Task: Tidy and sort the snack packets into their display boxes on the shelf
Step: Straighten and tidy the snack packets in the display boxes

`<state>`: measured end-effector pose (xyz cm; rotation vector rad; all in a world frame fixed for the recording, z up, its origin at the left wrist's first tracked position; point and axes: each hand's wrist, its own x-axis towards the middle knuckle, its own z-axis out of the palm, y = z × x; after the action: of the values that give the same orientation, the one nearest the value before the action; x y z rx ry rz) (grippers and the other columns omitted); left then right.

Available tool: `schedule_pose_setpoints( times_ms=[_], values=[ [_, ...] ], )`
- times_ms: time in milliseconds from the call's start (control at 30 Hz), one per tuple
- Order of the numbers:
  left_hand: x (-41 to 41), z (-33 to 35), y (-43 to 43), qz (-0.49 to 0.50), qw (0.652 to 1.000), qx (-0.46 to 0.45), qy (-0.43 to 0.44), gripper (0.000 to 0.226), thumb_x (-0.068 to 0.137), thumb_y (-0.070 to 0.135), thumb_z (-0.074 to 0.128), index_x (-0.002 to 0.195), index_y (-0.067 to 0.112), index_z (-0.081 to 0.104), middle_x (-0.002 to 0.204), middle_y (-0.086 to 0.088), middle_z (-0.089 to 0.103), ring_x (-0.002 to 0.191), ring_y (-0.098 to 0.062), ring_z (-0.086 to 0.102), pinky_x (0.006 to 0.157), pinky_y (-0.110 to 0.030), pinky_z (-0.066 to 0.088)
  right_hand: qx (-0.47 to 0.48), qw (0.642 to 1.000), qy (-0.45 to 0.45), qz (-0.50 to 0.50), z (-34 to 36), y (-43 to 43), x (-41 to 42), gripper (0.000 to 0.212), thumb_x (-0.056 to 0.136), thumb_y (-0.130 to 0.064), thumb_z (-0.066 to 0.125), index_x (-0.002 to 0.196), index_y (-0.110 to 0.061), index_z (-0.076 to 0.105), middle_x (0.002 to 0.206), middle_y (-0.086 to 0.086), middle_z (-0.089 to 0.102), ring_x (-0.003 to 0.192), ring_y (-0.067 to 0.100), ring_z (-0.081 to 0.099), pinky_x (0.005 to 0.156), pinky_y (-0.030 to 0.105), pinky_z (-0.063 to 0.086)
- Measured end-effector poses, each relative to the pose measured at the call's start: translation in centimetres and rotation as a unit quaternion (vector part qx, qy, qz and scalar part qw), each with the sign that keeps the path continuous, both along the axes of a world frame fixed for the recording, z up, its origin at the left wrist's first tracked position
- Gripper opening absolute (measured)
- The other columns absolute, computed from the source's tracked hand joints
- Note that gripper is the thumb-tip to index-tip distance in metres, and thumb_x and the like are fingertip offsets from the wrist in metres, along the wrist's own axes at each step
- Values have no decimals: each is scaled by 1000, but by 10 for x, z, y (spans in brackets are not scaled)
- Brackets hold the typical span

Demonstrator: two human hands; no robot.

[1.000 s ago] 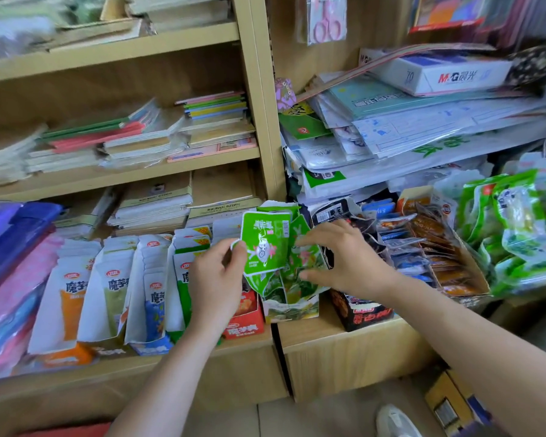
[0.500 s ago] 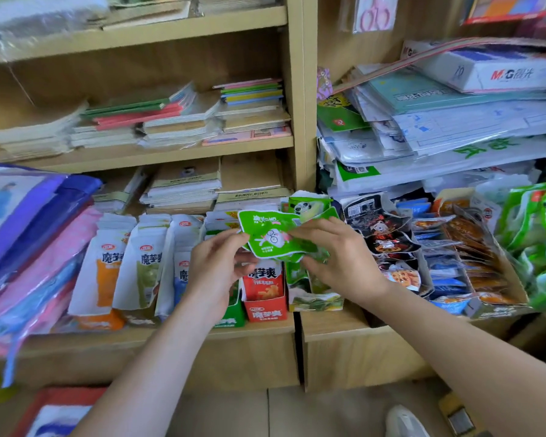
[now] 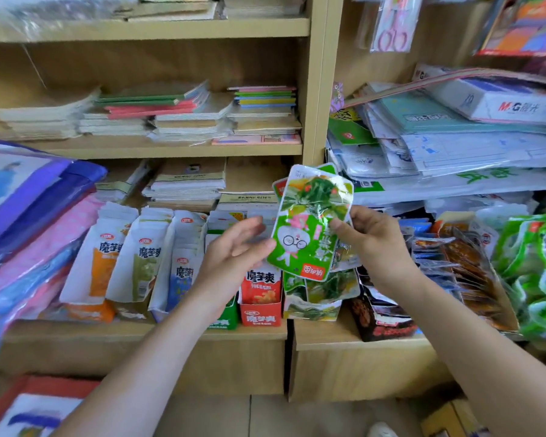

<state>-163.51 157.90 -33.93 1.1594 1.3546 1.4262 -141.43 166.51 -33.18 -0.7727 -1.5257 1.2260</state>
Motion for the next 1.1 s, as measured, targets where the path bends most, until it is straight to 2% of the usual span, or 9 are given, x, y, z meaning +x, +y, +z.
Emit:
schedule_pose_setpoints(
  times_ms=[133,233,367,467,633,733,867,1000,1100],
  values=[
    [11,1,-2,-50,998,-10,26,41,88,21,73,127,20,64,117,3,75,109,-16,71,95,-40,56,-16,997,-38,58,-3,-3,-1,13,95,-3,62,105,-1,70,101,10,77,96,26,73,82,37,58],
    [11,-2,-2,-9,1000,4,27,24,90,10,72,113,16,69,106,-4,77,100,-23,74,92,-49,57,-29,994,-54,86,-3,-6,-5,14,94,-5,64,106,-2,70,103,10,76,100,28,72,86,37,58],
    [1,-2,0,62,998,29,3,19,88,8,73,106,14,71,97,0,79,93,-17,75,77,-32,58,12,989,-145,-24,-3,6,0,19,90,-16,72,108,-9,72,93,3,77,82,25,72,74,42,58],
    [-16,-3,1,129,990,46,-18,19,88,7,74,105,15,72,96,1,78,93,-14,74,83,-31,55,107,928,-323,-152,-12,24,11,29,86,-24,77,111,-10,72,90,-3,71,80,11,66,81,34,57],
    [-37,-11,1,197,979,44,-23,18,85,13,79,102,13,73,94,-3,78,94,-22,72,92,-46,53,139,861,-466,-152,-21,32,6,50,78,-38,82,119,-12,68,105,5,66,98,24,62,77,36,52],
    [-38,-14,1,196,979,51,-24,14,85,13,79,97,18,73,89,1,78,90,-19,73,89,-40,53,167,797,-559,-157,-28,32,-3,70,72,-54,79,127,-17,58,121,6,55,113,32,53,87,41,52],
    [-38,-17,2,192,980,48,-25,15,87,10,77,94,22,71,86,6,78,84,-10,71,84,-34,52,171,785,-572,-169,-28,34,-10,82,70,-50,83,137,-20,47,118,5,61,111,36,51,89,43,47],
    [-40,-20,3,174,983,37,-32,15,88,12,76,94,24,70,88,6,78,86,-11,71,81,-31,51,186,788,-554,-193,-22,31,-15,70,73,-38,84,132,-21,50,107,1,66,110,32,44,90,43,35],
    [-37,-20,5,160,986,27,-34,14,90,12,74,99,22,70,92,8,78,86,-5,72,78,-27,51,194,788,-554,-188,-24,23,-20,70,74,-33,84,134,-20,50,98,3,66,108,31,50,92,44,36]
  ],
)
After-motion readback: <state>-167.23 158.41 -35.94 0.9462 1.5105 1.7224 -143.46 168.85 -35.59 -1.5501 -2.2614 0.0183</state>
